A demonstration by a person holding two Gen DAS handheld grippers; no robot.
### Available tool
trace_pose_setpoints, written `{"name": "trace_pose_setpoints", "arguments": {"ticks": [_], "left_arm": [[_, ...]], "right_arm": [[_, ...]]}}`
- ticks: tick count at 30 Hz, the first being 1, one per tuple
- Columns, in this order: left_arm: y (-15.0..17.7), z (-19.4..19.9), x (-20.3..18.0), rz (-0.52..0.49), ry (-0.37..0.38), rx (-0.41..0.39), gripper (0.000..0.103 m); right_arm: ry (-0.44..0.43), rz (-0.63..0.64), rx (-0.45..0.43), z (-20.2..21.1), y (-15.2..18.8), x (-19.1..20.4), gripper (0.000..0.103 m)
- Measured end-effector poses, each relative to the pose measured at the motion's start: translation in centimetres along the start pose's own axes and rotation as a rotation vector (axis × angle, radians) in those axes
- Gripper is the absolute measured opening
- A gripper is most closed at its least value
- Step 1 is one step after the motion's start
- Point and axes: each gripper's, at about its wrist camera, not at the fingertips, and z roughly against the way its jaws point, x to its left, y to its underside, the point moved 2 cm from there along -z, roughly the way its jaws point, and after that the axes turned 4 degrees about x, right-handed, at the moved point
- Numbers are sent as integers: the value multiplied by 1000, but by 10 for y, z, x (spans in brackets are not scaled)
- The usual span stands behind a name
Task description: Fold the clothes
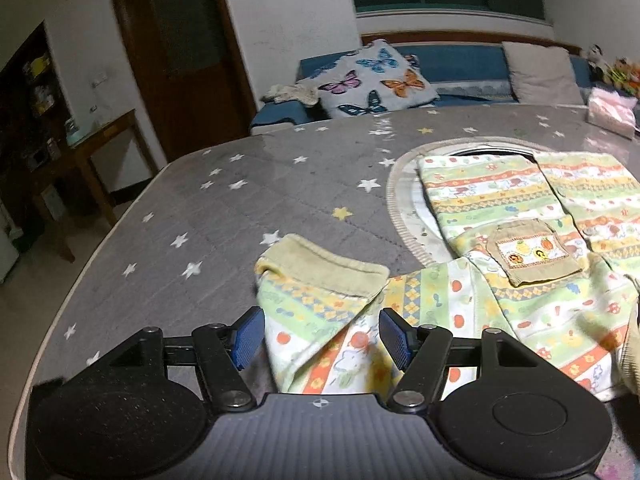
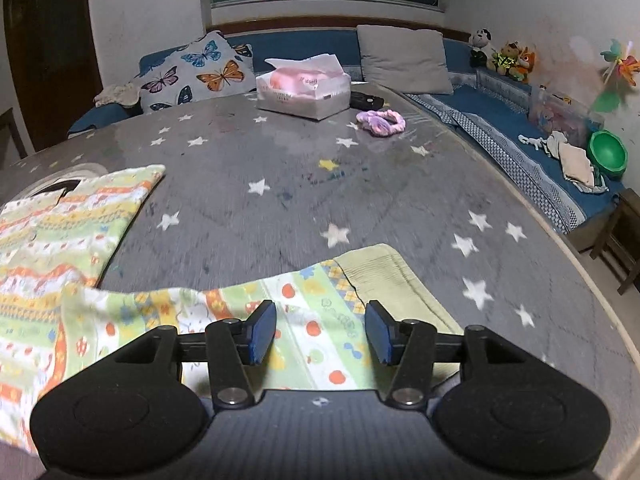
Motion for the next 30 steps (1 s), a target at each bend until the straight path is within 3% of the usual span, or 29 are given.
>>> {"name": "trace_pose_setpoints", "arguments": {"ticks": [5,6,10,12,18,24,30], "left_arm": [[-1,-18,-5,-61,-11,4,66],[0,-21,-3,-57,-21,8,62],[5,-29,15,16,-70,21,21],[8,-26,38,127,-87,21,11],[28,-11,93,359,-157,34,11],[44,-9,110,390,-229,93,10],[37,5,93,348,-171,64,14]], "right_arm": [[3,8,-3,-7,-6,4,58],[2,10,-4,-7,-6,5,59],[1,16,-3,-9,-8,7,63],[0,21,-3,-10,-8,8,67],[-6,42,-7,-9,-8,15,71],[-43,102,-32,8,-3,32,72],[-163,199,-46,37,11,68,76]]}}
